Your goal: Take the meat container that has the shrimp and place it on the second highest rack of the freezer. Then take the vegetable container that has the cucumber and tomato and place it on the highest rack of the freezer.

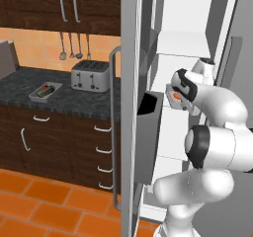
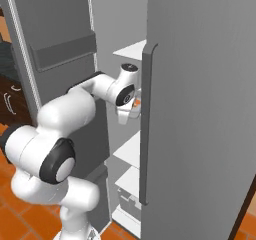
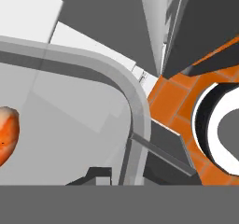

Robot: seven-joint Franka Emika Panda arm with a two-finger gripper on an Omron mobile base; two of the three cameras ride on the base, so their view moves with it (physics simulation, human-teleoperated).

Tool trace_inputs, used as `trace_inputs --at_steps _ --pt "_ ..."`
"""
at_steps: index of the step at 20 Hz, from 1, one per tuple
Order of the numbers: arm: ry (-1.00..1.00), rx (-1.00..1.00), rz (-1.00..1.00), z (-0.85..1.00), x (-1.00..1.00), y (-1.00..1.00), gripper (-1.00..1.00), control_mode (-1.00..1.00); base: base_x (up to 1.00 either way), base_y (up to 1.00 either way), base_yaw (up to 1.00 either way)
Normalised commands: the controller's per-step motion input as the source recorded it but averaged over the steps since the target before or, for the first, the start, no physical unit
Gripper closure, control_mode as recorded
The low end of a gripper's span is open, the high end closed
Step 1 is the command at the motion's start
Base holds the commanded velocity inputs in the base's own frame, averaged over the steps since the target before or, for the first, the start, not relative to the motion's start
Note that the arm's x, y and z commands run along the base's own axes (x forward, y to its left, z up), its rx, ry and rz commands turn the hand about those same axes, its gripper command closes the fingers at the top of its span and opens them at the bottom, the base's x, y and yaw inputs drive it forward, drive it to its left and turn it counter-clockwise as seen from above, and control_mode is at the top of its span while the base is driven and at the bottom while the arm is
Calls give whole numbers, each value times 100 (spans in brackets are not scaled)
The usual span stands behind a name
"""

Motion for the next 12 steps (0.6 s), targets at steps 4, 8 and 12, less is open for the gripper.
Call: trace_inputs --at_steps 4,8,12 --pt "1 -2 -2 -20 34 -16 100 -100 0 0 0" --pt "2 -2 -3 -17 38 -20 100 -100 0 0 0" --pt "1 -1 -2 -16 45 -6 100 -100 0 0 0"
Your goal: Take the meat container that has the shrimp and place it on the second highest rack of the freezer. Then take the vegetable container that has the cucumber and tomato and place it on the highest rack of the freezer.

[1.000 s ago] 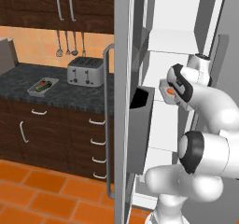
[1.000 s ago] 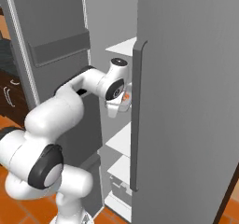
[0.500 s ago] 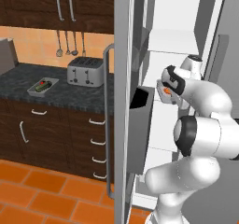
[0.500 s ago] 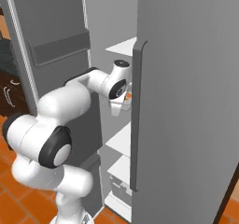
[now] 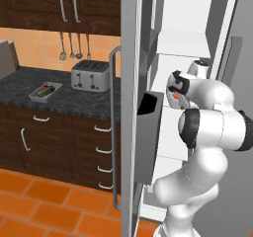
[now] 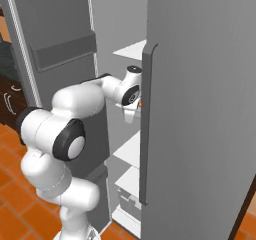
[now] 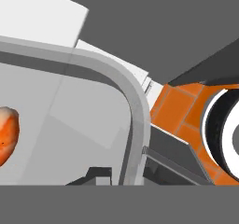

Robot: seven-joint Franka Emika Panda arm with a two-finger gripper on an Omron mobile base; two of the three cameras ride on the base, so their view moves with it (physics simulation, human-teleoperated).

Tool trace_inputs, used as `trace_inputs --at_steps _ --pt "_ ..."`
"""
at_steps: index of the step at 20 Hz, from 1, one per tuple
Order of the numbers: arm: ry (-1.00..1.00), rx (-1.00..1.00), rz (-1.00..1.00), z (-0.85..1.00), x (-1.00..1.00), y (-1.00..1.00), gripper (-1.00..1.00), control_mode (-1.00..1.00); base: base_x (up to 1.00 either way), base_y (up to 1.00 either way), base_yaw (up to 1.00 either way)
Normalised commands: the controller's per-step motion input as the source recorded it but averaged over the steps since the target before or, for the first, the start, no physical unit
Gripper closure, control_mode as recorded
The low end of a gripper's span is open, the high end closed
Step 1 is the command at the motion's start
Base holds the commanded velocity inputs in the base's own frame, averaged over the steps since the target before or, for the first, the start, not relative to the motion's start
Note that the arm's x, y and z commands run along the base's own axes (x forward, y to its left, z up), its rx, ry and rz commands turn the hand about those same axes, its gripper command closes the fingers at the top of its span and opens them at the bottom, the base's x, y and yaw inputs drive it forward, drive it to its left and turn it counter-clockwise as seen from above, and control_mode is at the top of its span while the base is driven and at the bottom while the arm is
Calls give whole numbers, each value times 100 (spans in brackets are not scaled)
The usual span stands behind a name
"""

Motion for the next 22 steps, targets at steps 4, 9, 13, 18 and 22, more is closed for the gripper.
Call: trace_inputs --at_steps 4,9,13,18,22 --pt "1 0 -3 -39 34 -1 100 -100 0 0 0" --pt "0 0 -5 -21 41 0 100 -100 0 0 0" --pt "6 0 -4 -1 52 0 100 -100 0 0 0" --pt "7 0 -2 -3 47 -7 100 -100 0 0 0" --pt "1 -2 -1 -19 39 -22 100 -100 0 0 0"
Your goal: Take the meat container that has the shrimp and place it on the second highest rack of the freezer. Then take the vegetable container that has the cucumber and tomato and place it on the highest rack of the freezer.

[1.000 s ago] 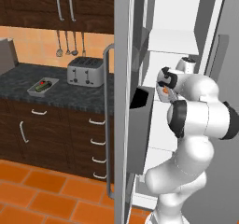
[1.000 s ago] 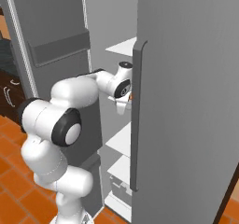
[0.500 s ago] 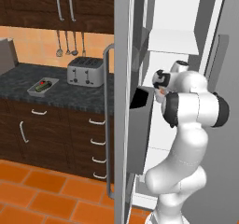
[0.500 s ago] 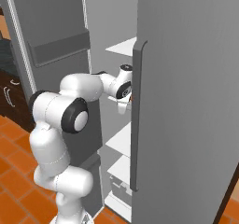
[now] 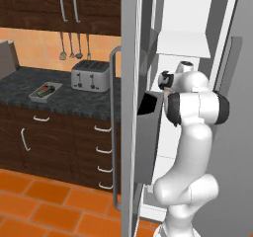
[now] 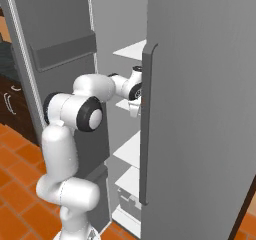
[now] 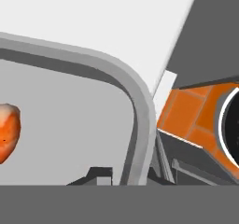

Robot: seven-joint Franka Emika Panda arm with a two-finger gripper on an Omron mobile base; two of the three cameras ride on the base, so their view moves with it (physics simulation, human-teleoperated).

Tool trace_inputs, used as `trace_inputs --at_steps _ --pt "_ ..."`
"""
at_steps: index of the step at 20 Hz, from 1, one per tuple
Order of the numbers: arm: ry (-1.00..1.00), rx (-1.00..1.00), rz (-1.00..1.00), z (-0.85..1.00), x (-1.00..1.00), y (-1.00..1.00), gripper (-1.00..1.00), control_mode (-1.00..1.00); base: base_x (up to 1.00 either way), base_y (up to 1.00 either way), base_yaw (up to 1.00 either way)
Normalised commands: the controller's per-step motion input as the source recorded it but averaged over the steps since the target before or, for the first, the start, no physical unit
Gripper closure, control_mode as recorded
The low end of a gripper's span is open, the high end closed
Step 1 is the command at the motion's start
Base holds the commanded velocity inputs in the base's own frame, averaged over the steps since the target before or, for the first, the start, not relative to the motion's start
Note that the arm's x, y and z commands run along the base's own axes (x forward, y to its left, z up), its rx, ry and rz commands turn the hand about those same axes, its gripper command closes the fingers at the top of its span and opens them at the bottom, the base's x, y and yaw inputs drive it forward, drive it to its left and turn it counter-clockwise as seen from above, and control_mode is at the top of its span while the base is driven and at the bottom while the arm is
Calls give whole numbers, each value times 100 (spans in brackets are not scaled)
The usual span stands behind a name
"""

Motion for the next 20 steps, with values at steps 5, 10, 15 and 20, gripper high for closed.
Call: trace_inputs --at_steps 5,10,15,20 --pt "0 -2 -2 -24 37 -21 100 -100 0 0 0" --pt "0 0 -1 -29 19 -11 100 -100 0 0 0" --pt "0 -1 0 -41 3 -5 -100 -100 0 0 0" --pt "-4 -3 0 -15 -17 0 -100 -100 0 0 0"
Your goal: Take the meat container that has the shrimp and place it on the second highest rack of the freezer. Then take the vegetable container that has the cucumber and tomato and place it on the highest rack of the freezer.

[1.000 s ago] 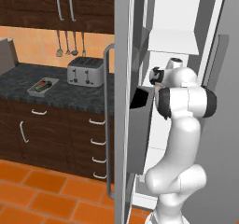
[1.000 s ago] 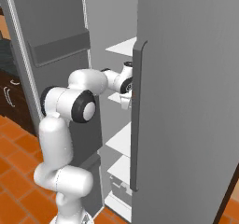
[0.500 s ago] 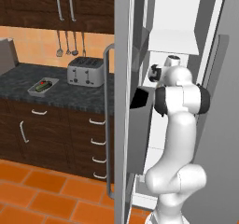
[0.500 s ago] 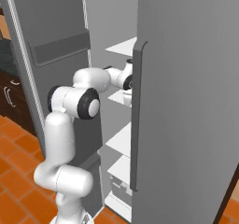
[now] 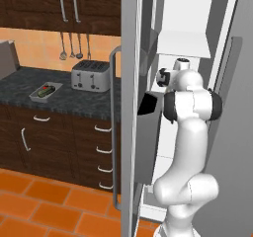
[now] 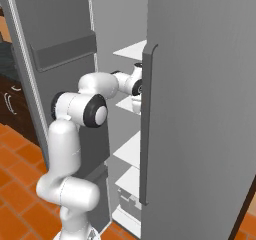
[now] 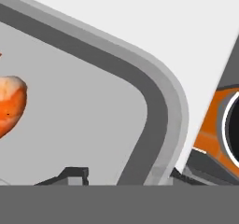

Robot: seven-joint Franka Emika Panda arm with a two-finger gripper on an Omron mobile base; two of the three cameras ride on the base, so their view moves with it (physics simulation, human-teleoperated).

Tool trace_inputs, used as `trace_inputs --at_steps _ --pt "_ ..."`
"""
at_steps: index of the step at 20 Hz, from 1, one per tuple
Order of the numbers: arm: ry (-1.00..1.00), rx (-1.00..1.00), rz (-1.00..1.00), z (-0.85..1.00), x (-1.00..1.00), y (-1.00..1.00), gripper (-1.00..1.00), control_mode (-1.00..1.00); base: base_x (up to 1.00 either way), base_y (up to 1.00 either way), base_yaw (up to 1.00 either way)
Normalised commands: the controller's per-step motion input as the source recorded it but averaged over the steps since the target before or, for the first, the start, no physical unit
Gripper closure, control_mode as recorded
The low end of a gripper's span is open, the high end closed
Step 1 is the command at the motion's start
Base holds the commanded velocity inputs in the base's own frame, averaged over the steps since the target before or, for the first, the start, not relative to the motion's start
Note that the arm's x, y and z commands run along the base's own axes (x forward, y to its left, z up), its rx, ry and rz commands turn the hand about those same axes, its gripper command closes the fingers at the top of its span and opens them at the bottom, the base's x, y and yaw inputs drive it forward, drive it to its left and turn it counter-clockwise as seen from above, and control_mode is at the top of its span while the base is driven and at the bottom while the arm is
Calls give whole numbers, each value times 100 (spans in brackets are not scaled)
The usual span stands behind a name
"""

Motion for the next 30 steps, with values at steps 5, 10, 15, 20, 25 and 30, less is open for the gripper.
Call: trace_inputs --at_steps 5,10,15,20,25,30 --pt "-7 -1 0 -1 -21 0 -100 -100 0 0 0" --pt "-10 -2 0 0 -63 1 -100 -100 0 0 0" --pt "-17 -2 0 32 -71 10 -100 -100 0 0 0" --pt "-16 0 1 87 -60 11 -100 -100 0 0 0" --pt "-13 0 5 92 -56 17 -100 -100 0 0 0" --pt "0 -5 9 58 -100 13 -100 -100 0 0 0"
